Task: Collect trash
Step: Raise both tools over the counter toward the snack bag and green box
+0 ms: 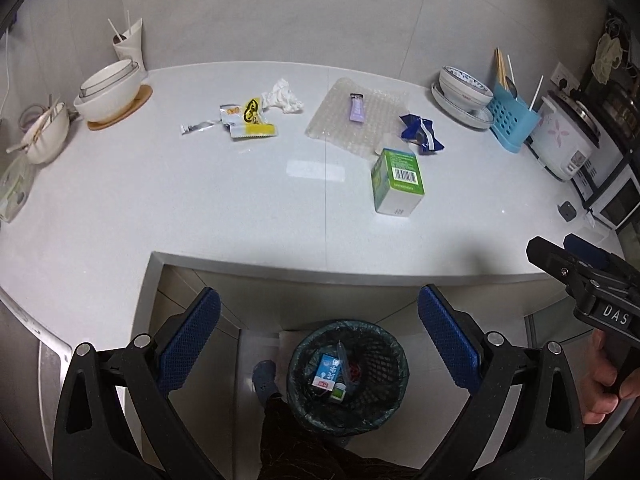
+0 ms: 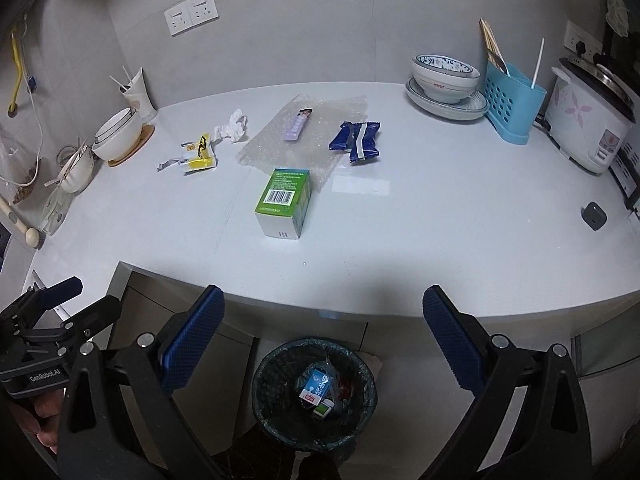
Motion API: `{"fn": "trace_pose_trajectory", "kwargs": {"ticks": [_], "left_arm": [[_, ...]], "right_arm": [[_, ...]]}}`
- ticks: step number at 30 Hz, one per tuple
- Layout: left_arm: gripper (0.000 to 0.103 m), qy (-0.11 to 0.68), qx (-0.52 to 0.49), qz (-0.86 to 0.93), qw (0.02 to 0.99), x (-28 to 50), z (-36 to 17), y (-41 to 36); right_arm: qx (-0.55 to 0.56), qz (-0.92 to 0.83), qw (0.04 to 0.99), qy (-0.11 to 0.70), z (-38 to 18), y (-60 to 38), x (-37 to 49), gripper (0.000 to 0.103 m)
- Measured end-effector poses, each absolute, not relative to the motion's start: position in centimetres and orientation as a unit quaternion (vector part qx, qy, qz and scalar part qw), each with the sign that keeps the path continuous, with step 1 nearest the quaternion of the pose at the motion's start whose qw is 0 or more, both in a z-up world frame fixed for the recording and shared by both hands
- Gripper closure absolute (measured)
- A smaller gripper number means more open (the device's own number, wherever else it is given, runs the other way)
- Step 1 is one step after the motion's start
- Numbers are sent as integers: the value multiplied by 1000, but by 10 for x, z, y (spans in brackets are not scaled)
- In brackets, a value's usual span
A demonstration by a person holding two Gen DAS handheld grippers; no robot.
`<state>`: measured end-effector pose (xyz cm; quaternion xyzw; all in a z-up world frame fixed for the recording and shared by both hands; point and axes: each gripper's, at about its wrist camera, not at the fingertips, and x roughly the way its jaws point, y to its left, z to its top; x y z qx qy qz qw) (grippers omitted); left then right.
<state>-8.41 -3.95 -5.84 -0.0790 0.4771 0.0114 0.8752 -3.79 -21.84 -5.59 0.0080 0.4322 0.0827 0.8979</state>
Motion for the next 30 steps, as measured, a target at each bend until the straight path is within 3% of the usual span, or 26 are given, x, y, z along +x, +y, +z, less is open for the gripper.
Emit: {"fn": "trace_pose_trajectory", "kwargs": {"ticks": [17,30], "left_arm": [[6,476,-95,31,874,-7,-49,19],[6,502,-106,36,858,65,-75,64]], "right_arm": [[8,76,891,447,-42,-181,37,8],[18,56,879,473,-56,-160,95,8]]}}
